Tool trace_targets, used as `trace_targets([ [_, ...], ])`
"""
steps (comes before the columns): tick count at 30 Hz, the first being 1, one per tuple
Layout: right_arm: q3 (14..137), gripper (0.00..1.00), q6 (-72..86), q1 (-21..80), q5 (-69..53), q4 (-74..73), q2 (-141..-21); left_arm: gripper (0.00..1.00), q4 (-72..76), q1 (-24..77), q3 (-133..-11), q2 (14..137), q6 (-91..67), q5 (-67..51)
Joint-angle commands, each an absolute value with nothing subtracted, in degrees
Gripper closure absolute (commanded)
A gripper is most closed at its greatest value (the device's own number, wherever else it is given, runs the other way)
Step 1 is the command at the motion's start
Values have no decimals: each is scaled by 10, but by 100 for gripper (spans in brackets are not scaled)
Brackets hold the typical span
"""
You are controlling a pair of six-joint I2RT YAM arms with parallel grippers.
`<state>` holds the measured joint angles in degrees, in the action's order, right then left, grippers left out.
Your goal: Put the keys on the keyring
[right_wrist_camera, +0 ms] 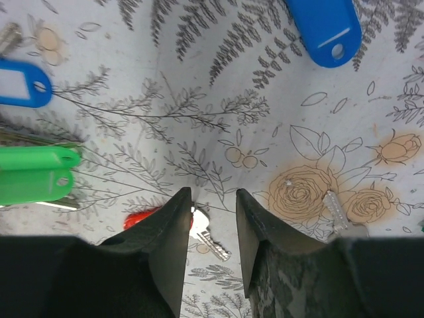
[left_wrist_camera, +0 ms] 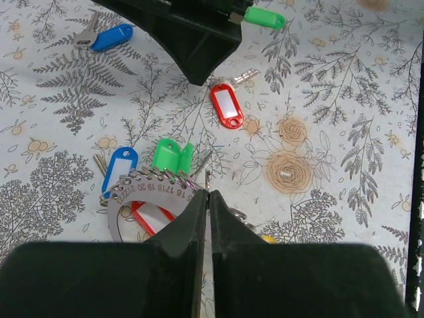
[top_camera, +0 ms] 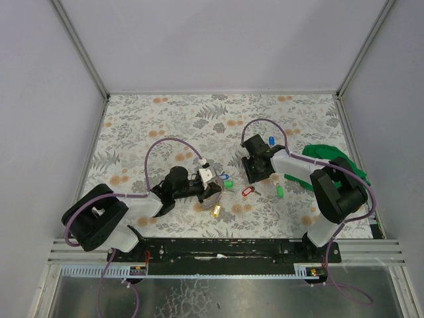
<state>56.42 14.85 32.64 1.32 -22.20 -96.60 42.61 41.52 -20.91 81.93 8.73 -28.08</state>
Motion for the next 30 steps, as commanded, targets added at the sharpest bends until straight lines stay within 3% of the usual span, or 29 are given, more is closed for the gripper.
trace_targets([
  [1, 583, 61, 144, 334, 49, -252, -981, 100, 439, 419, -227, 812, 97, -279],
  [10, 558, 66, 195, 335, 71, -331, -935, 100, 439, 419, -228, 814, 96, -281],
  [20, 513, 64, 194, 337, 8, -295, -876, 100, 439, 420, -227, 812, 95, -281],
  [30, 470, 65, 227, 352, -30, -253, -899, 100, 439, 420, -227, 811, 96, -281],
])
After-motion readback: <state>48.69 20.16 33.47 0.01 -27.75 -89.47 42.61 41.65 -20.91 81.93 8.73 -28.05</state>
